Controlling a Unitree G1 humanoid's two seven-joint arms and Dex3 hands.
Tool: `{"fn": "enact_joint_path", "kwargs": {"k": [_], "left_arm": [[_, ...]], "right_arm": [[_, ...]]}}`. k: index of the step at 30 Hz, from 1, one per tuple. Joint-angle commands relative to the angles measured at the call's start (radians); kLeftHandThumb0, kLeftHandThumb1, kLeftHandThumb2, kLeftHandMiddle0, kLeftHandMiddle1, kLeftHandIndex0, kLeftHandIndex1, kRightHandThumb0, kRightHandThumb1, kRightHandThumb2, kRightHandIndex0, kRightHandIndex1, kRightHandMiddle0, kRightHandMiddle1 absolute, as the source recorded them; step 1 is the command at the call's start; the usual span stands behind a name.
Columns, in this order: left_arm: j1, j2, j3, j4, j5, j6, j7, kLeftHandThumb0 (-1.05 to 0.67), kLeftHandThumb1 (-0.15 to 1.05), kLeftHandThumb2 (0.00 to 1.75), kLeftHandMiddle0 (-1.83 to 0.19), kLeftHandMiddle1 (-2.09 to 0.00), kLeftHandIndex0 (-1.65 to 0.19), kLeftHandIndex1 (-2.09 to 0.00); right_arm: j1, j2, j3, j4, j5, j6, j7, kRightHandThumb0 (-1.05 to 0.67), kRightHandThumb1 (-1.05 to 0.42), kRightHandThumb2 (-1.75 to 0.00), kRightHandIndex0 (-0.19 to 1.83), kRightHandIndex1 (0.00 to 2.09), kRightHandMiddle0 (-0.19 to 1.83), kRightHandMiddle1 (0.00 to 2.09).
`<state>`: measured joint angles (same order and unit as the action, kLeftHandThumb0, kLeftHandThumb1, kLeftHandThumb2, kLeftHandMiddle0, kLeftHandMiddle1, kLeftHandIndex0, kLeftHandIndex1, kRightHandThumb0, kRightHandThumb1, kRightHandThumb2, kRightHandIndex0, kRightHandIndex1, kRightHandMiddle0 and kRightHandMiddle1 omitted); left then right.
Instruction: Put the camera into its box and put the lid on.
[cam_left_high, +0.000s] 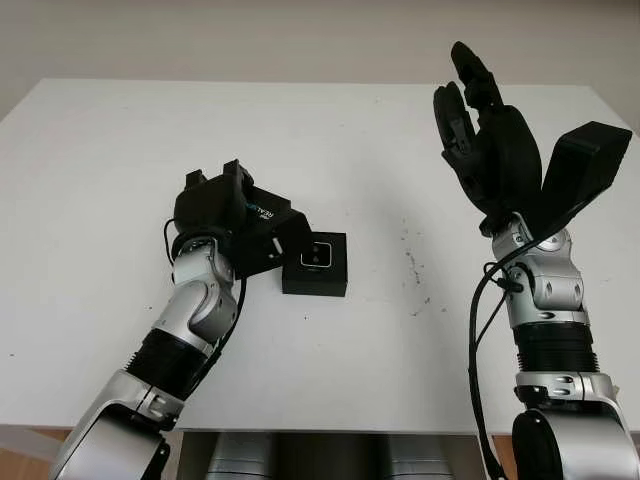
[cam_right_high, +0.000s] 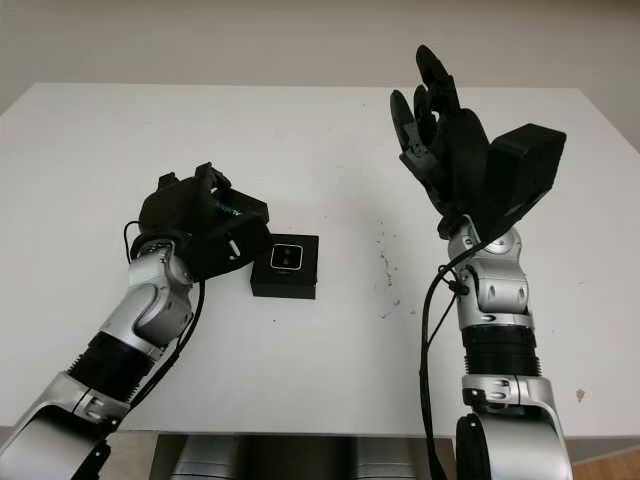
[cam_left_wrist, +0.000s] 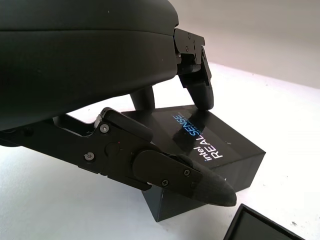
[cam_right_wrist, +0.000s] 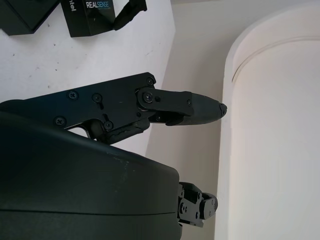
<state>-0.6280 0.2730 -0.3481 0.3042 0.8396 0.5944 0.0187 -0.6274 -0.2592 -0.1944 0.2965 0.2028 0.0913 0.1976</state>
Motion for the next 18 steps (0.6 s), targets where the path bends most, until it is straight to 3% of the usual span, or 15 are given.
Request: {"fn": "enact_joint_path", "kwargs": {"k": [1,3,9,13,18], "left_arm": [[0.015,0.01,-0.005,0.022,0.006,-0.011,0.025,-0.07,1.01,0.06,-0.05,-1.9,-0.02,-1.43],[0.015,0.022,0.0,0.026,0.0,-0.032,0.036,-0.06,1.02,0.06,-0.12,-1.83,-0.07,-1.49],[0.012,0.079,0.02,0.032,-0.019,-0.124,0.065,-0.06,0.99,0.05,-0.25,-1.44,-0.3,-1.25],[0.001,0.12,0.058,0.035,-0.058,-0.19,0.083,-0.05,0.96,0.05,-0.31,-1.36,-0.36,-1.24],[0.008,0.176,0.111,0.0,-0.12,-0.304,0.09,-0.04,0.97,0.05,-0.3,-1.41,-0.33,-1.37]], "right_arm": [[0.008,-0.004,-0.005,-0.027,0.003,0.002,-0.001,-0.54,-1.05,-0.45,-0.15,0.05,-0.16,0.3],[0.009,-0.006,0.0,-0.025,-0.002,0.0,0.001,-0.53,-1.05,-0.46,-0.15,0.05,-0.17,0.29],[0.01,-0.002,0.001,-0.024,-0.001,-0.001,0.002,-0.54,-1.05,-0.47,-0.15,0.05,-0.16,0.28],[0.01,0.0,-0.004,-0.025,0.005,0.009,-0.001,-0.54,-1.05,-0.47,-0.15,0.05,-0.15,0.29],[0.016,-0.009,0.004,-0.024,-0.007,0.002,0.005,-0.55,-1.05,-0.48,-0.16,0.05,-0.16,0.31]]}}
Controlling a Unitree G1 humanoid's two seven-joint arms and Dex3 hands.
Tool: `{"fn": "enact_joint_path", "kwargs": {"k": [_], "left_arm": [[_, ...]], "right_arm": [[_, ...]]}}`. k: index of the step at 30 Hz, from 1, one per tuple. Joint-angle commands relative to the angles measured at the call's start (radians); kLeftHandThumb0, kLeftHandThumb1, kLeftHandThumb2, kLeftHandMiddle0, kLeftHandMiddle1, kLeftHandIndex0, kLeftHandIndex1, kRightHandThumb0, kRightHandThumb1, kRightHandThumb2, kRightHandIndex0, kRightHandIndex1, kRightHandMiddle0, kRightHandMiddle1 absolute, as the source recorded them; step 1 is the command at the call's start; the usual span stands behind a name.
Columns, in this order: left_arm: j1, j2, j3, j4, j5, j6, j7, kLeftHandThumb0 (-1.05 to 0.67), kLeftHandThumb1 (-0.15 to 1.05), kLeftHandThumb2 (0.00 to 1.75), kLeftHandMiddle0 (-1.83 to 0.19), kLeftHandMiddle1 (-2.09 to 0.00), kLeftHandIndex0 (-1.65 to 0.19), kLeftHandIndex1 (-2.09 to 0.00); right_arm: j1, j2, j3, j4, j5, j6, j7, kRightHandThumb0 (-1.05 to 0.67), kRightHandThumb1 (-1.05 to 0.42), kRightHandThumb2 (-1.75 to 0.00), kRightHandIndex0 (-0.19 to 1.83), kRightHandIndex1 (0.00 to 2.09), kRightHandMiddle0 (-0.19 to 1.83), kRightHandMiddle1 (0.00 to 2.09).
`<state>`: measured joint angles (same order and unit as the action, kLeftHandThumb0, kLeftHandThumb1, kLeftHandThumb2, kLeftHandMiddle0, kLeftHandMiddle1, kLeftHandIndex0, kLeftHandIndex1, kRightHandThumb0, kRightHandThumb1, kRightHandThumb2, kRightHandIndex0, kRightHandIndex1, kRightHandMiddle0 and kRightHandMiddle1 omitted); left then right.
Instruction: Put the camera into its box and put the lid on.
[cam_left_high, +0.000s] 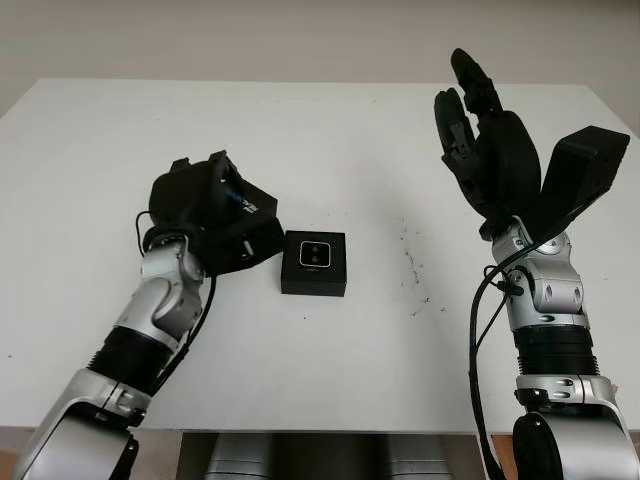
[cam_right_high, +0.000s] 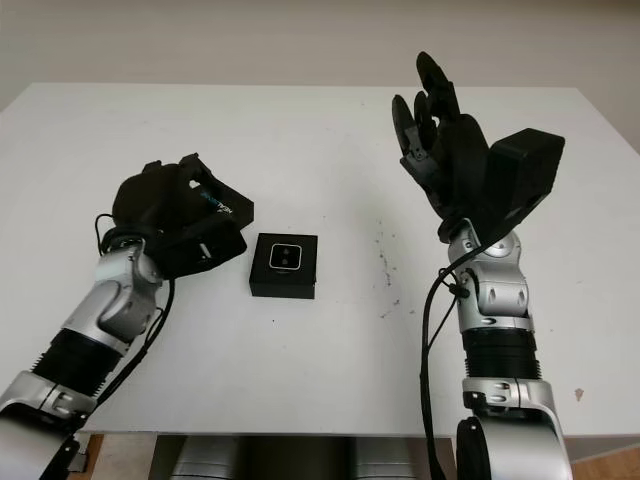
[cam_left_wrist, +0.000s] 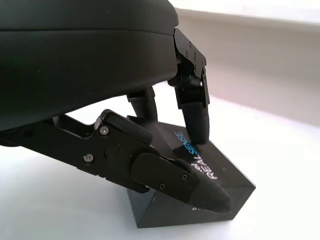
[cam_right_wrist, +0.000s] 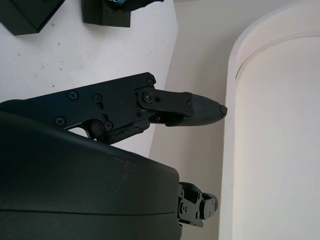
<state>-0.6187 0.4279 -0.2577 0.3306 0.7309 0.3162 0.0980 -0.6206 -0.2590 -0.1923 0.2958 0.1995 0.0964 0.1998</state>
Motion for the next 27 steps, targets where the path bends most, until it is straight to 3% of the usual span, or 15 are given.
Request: {"fn": "enact_joint_path", "kwargs": {"k": [1,6,10,15,19,27], "left_arm": [[0.0,0.034,0.029,-0.03,-0.022,-0.053,0.009,-0.05,0.97,0.06,-0.29,-1.41,-0.32,-1.37],[0.005,0.077,0.088,-0.024,-0.119,-0.216,-0.001,-0.04,1.0,0.06,-0.32,-1.39,-0.29,-1.33],[0.003,0.096,0.133,-0.019,-0.203,-0.288,-0.041,-0.1,1.02,0.06,-0.32,-1.47,-0.27,-1.33],[0.009,0.119,0.17,-0.004,-0.266,-0.402,-0.048,-0.09,1.01,0.05,-0.41,-1.33,-0.3,-1.26],[0.019,0.119,0.202,-0.009,-0.345,-0.453,-0.1,-0.1,1.02,0.06,-0.41,-1.36,-0.29,-1.25],[0.024,0.113,0.223,0.042,-0.457,-0.566,-0.195,-0.12,1.03,0.06,-0.41,-1.37,-0.31,-1.25]], "right_arm": [[0.01,-0.01,0.003,-0.022,-0.005,-0.003,0.005,-0.55,-1.05,-0.48,-0.16,0.05,-0.17,0.31],[0.014,0.008,-0.007,-0.006,0.019,0.02,0.012,-0.57,-1.05,-0.49,-0.15,0.05,-0.17,0.3],[0.033,0.009,0.008,-0.013,0.01,0.036,0.011,-0.55,-1.05,-0.51,-0.15,0.06,-0.17,0.29],[0.05,0.004,0.039,-0.009,-0.024,0.026,0.027,-0.54,-1.05,-0.53,-0.16,0.05,-0.16,0.17],[0.05,0.014,0.044,-0.006,-0.031,0.03,0.017,-0.57,-1.05,-0.46,-0.14,0.06,-0.1,0.16],[0.049,0.009,0.043,-0.004,-0.042,0.016,0.021,-0.57,-1.05,-0.48,-0.11,0.07,-0.1,0.12]]}}
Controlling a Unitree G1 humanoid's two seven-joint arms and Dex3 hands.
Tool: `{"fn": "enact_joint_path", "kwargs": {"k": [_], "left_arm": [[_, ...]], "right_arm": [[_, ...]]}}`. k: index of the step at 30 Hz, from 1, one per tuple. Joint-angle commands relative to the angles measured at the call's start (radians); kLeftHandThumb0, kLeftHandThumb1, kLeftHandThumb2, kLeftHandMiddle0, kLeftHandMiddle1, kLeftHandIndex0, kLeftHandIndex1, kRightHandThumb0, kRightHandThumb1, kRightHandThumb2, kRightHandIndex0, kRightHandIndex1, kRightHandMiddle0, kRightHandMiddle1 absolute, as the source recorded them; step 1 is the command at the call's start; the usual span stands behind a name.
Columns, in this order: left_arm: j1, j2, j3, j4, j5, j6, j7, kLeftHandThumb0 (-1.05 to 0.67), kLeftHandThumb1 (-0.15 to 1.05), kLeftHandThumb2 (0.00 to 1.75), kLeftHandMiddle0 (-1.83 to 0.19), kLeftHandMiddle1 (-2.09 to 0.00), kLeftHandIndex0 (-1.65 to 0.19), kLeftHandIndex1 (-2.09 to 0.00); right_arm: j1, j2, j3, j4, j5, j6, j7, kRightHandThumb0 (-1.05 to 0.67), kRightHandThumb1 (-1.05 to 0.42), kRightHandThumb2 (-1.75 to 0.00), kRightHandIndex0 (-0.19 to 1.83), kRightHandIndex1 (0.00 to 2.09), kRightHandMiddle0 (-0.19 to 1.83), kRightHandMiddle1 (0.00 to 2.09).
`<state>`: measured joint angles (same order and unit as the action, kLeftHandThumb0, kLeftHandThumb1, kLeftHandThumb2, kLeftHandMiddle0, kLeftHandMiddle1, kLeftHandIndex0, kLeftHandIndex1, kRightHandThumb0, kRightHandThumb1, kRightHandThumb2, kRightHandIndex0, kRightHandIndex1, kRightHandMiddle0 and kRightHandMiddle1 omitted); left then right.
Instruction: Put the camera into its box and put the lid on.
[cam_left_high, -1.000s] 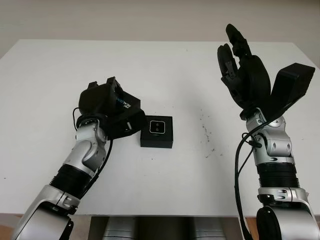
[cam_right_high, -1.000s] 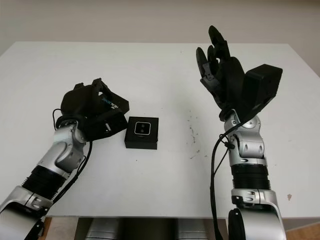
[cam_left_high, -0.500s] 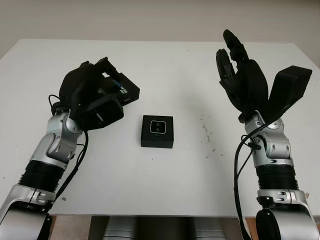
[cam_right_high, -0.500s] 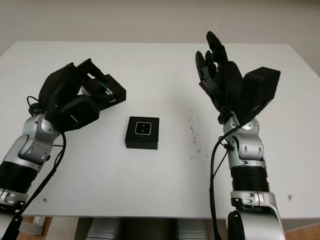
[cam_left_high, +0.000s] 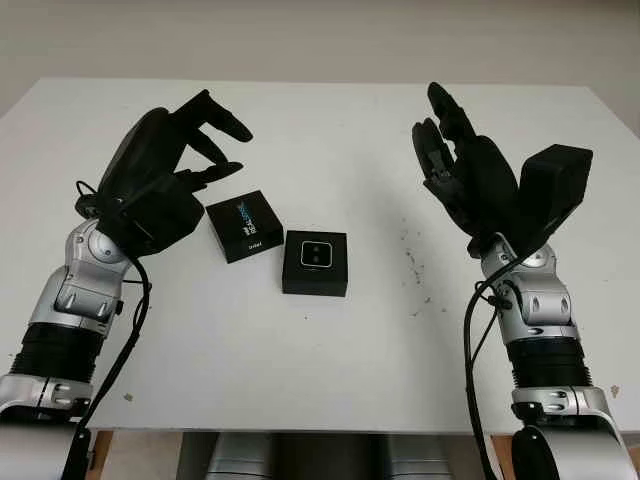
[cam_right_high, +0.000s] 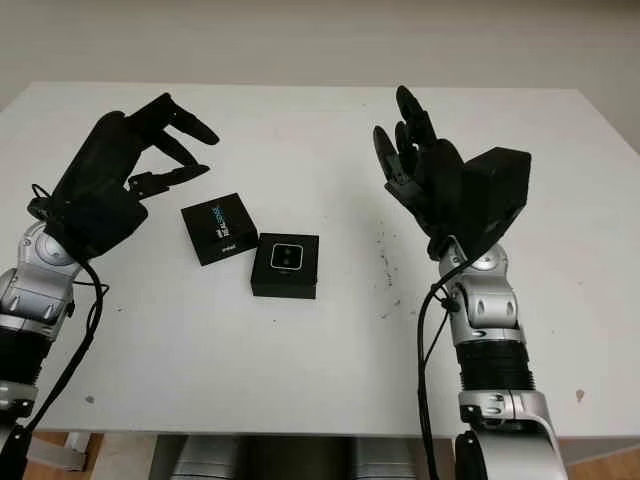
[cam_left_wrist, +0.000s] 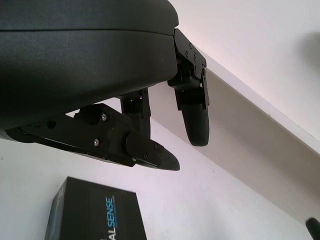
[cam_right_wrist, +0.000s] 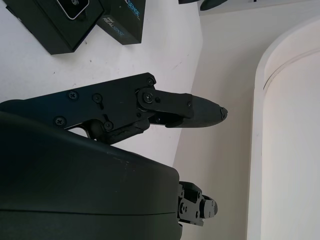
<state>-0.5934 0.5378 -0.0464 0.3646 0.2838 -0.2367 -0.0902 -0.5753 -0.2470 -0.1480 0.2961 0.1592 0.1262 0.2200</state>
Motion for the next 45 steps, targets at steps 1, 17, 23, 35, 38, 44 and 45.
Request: {"fn": "enact_joint_path", "kwargs": {"k": [1,17,23,35,38,44,45], "left_arm": [[-0.002,0.002,0.012,0.012,-0.014,-0.017,-0.013,-0.12,1.03,0.06,-0.41,-1.36,-0.31,-1.24],[0.015,0.093,-0.087,-0.116,0.194,0.123,-0.184,-0.91,0.99,0.08,0.13,-0.02,0.15,-0.04],[0.032,0.1,-0.12,-0.142,0.252,0.159,-0.22,-1.04,1.03,0.06,0.19,0.0,0.19,0.0],[0.083,0.085,-0.13,-0.178,0.271,0.23,-0.263,-1.03,1.03,0.06,0.19,0.0,0.19,0.0],[0.082,0.077,-0.133,-0.181,0.267,0.252,-0.272,-1.01,1.03,0.06,0.19,0.0,0.19,0.0],[0.06,0.071,-0.156,-0.144,0.311,0.245,-0.213,-0.99,1.03,0.06,0.19,0.0,0.19,0.0],[0.054,0.068,-0.158,-0.135,0.316,0.244,-0.201,-0.99,1.03,0.06,0.19,0.0,0.19,0.0]], "right_arm": [[0.005,-0.004,-0.002,-0.009,-0.001,-0.009,0.001,-0.57,-1.05,-0.48,-0.12,0.07,-0.1,0.12],[-0.009,-0.014,-0.017,-0.014,0.008,-0.007,0.015,-0.52,-1.05,-0.5,-0.13,0.05,-0.1,0.08],[-0.014,-0.016,-0.018,-0.029,0.008,0.007,-0.002,-0.52,-1.05,-0.48,-0.11,0.06,-0.06,0.1],[-0.02,-0.018,-0.014,-0.014,0.004,-0.004,-0.001,-0.51,-1.05,-0.47,-0.1,0.07,-0.04,0.1],[-0.019,-0.018,-0.012,-0.014,0.002,-0.003,-0.001,-0.51,-1.05,-0.47,-0.09,0.07,-0.04,0.09],[-0.018,-0.018,-0.01,-0.012,0.008,-0.003,0.016,-0.51,-1.05,-0.48,-0.11,0.05,-0.05,0.08],[-0.018,-0.017,-0.011,-0.012,0.008,-0.002,0.017,-0.5,-1.05,-0.48,-0.11,0.05,-0.05,0.08]]}}
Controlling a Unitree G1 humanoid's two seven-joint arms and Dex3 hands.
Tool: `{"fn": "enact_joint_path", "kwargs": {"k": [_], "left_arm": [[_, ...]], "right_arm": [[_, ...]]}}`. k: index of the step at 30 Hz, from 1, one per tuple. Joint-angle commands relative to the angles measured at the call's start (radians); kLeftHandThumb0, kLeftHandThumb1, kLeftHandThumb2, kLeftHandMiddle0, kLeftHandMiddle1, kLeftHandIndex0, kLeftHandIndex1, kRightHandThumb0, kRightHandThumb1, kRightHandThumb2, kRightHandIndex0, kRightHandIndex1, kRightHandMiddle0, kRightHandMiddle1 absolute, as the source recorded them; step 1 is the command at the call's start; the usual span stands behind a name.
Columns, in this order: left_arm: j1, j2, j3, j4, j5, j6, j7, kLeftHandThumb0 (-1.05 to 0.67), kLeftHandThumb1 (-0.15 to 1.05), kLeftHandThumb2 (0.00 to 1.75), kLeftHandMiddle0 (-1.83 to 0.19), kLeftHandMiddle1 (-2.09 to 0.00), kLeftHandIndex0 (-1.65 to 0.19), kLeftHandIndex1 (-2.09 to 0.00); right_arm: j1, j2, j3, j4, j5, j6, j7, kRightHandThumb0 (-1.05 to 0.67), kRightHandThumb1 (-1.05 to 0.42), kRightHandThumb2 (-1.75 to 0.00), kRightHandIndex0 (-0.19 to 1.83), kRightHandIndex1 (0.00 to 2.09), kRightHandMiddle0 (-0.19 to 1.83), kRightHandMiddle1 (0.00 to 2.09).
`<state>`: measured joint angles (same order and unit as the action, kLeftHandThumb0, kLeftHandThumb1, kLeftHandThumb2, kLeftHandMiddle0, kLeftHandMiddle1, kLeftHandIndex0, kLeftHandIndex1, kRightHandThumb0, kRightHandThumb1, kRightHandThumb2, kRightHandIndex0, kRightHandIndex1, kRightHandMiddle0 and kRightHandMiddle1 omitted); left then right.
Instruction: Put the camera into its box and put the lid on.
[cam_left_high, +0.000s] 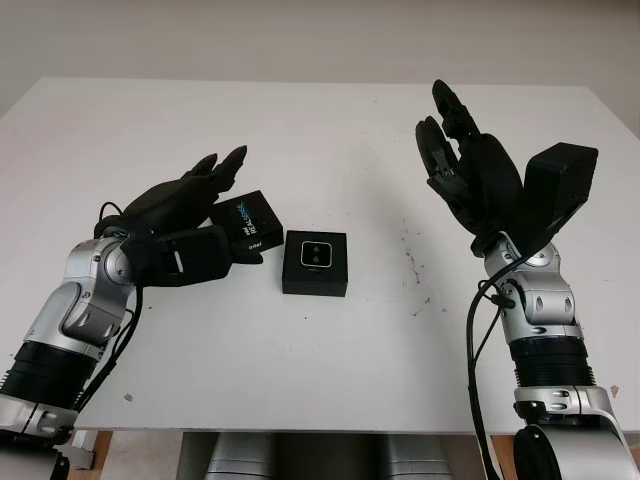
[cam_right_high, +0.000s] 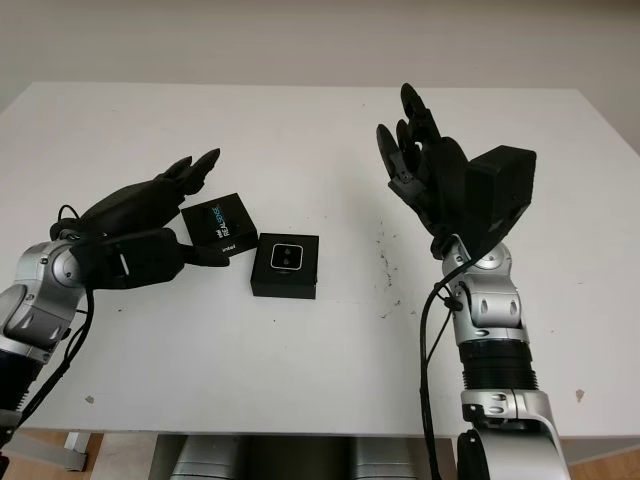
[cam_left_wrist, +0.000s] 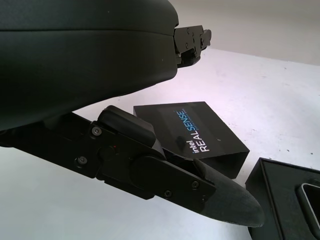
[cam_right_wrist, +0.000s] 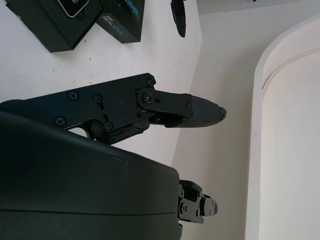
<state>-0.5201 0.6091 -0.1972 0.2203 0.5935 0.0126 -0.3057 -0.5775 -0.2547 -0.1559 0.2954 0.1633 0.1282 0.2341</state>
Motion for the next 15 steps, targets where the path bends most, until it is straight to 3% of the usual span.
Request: {"fn": "enact_joint_path", "kwargs": {"k": [1,15], "left_arm": [[-0.024,-0.008,-0.008,0.02,0.009,-0.007,0.025,-0.98,1.03,0.06,0.19,0.0,0.19,0.0],[-0.099,-0.04,-0.058,0.137,0.05,-0.019,0.071,-0.96,1.01,0.05,0.19,-0.03,0.19,-0.03]], "right_arm": [[-0.015,-0.009,-0.003,-0.011,0.004,-0.002,0.003,-0.5,-1.05,-0.48,-0.12,0.05,-0.04,0.08],[-0.016,-0.008,-0.001,-0.013,-0.001,0.006,-0.009,-0.5,-1.05,-0.47,-0.11,0.06,-0.02,0.09]]}}
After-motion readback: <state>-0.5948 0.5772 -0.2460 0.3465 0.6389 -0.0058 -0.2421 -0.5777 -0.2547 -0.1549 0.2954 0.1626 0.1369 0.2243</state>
